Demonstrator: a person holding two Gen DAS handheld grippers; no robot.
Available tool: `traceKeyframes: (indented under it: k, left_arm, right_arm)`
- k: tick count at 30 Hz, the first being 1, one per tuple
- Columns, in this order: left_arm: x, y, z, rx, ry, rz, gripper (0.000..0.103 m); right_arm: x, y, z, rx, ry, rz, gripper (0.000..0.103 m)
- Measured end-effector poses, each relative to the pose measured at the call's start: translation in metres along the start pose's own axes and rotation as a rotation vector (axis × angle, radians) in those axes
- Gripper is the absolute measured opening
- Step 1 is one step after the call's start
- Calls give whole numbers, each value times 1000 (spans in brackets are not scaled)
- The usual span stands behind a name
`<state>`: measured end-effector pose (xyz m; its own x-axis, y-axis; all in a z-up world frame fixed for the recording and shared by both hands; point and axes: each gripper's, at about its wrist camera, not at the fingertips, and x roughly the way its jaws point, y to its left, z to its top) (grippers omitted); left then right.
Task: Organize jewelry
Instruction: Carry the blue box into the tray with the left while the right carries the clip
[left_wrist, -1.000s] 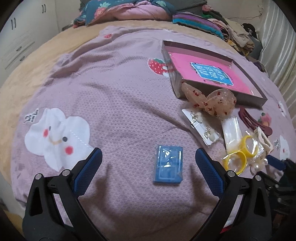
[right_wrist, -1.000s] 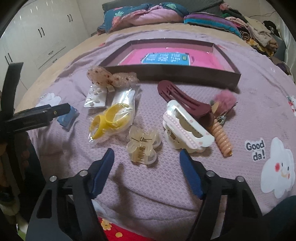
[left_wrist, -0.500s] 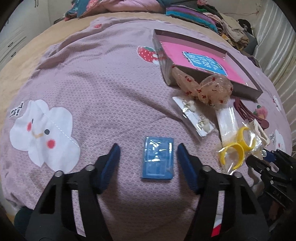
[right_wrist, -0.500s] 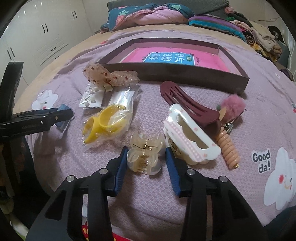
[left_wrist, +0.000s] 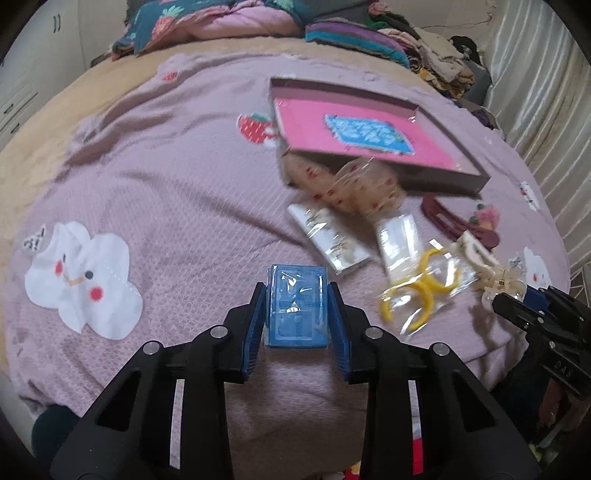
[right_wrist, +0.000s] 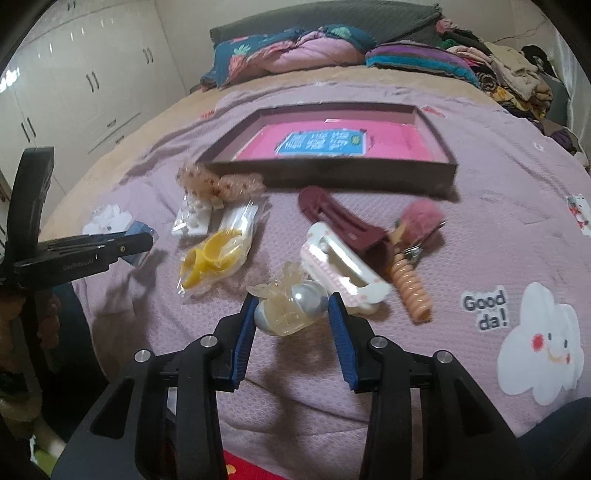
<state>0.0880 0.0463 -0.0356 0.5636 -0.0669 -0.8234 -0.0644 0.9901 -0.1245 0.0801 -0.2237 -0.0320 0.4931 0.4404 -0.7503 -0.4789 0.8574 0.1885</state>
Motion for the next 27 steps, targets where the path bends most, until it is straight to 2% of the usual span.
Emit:
traceKeyframes:
  k: [6, 16, 27]
  left_arm:
    - [-11, -20, 20, 34, -40, -11, 25]
    - [-8, -58, 64, 72, -86, -41, 25]
    - [10, -85, 105, 93, -96, -54, 25]
  right_arm:
    - [-20, -18, 9, 36, -58, -18, 38]
    - [-49, -59, 46, 78, -177, -71, 38]
    - [-46, -89, 97, 103, -247, -91, 38]
